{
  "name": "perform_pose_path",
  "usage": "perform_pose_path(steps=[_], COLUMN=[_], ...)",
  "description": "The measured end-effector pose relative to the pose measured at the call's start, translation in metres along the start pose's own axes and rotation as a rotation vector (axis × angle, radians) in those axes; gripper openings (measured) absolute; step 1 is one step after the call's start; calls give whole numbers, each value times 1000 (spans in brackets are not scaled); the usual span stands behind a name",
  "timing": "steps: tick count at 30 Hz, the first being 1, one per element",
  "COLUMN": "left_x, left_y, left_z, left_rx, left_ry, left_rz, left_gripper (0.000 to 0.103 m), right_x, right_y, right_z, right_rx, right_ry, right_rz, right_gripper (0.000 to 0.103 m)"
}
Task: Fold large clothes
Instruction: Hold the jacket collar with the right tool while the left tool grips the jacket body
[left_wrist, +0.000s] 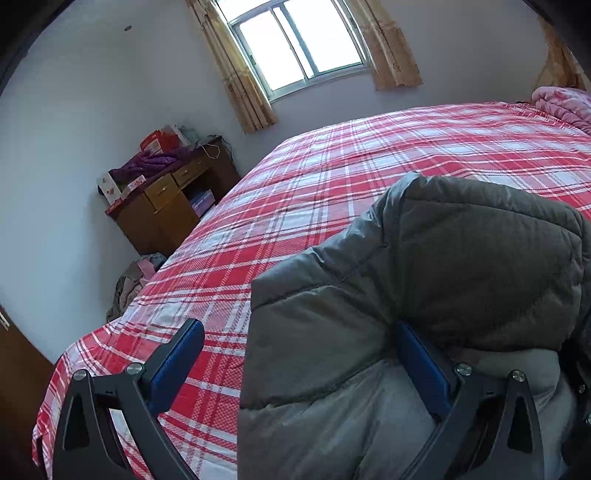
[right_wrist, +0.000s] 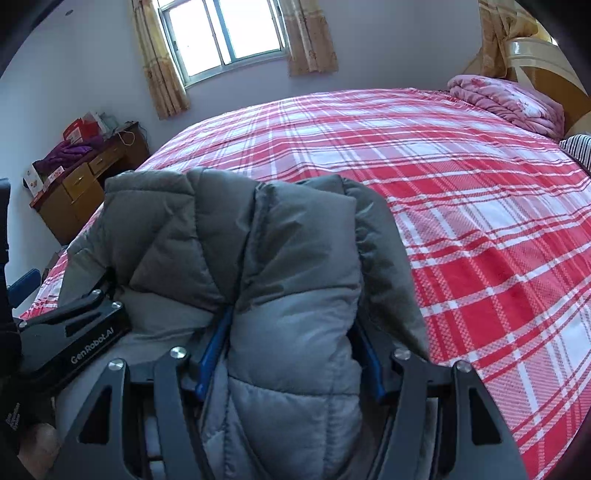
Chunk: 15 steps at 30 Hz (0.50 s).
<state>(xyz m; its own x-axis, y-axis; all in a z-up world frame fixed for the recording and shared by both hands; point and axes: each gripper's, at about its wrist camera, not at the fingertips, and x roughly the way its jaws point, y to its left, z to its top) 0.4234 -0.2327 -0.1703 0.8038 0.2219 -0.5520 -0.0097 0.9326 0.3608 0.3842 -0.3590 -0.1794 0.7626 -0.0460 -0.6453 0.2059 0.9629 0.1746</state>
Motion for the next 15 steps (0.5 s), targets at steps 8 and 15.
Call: perform_pose_path(steps=[8, 15], left_x=[7, 15], left_y=[-4, 1], left_z=[-4, -5], left_rx=[-1, -27], left_ry=[9, 43], left_rz=[4, -42], left_gripper=[102, 102], right_x=[9, 11], right_y=[-3, -1], right_z=[-4, -6], right_rx=[11, 2], right_ry=[22, 36], right_rz=[8, -10], right_gripper=[64, 65])
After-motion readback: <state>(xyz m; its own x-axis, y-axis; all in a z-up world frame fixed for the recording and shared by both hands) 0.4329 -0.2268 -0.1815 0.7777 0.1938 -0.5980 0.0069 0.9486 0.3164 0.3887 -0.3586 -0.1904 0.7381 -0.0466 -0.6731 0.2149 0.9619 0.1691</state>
